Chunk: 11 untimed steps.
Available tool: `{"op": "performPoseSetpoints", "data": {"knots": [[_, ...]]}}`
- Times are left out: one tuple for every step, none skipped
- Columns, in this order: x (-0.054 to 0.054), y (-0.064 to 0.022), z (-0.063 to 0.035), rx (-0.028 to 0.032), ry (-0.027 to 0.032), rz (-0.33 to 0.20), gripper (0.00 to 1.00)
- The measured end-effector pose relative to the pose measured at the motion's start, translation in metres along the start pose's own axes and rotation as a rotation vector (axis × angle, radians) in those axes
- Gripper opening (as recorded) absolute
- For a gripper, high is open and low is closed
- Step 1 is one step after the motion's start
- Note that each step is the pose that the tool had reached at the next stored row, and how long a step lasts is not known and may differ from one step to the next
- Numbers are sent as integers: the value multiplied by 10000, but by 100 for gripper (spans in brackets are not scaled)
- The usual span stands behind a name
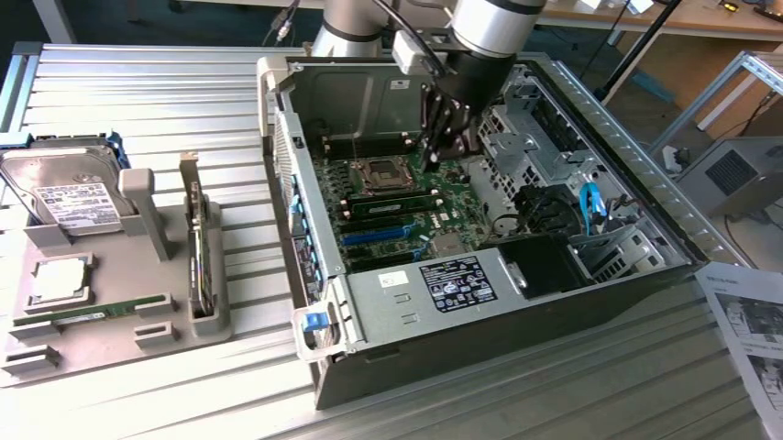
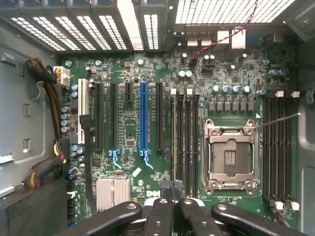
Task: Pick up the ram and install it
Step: 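Press down the ram until it locks into place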
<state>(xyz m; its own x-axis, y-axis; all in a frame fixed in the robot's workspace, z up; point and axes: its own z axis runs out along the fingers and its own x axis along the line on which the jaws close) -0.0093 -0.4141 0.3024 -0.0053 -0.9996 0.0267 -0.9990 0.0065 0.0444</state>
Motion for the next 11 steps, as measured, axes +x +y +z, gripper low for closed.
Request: {"op": "performPoseSetpoints", "data": {"knots": [[0,0,10,0,0,0,11],[-1,-1,19,0,1,0,11],[-1,-1,33,0,1,0,11],[-1,-2,43,0,0,0,11],[-1,-2,55,0,1,0,11],[-2,-3,66,0,1,0,11],[-2,-4,81,0,1,0,11],[-2,-4,92,0,1,0,11],[-3,-5,103,0,1,0,11],[-3,-5,117,0,1,0,11],[-4,-6,134,0,1,0,11]]}}
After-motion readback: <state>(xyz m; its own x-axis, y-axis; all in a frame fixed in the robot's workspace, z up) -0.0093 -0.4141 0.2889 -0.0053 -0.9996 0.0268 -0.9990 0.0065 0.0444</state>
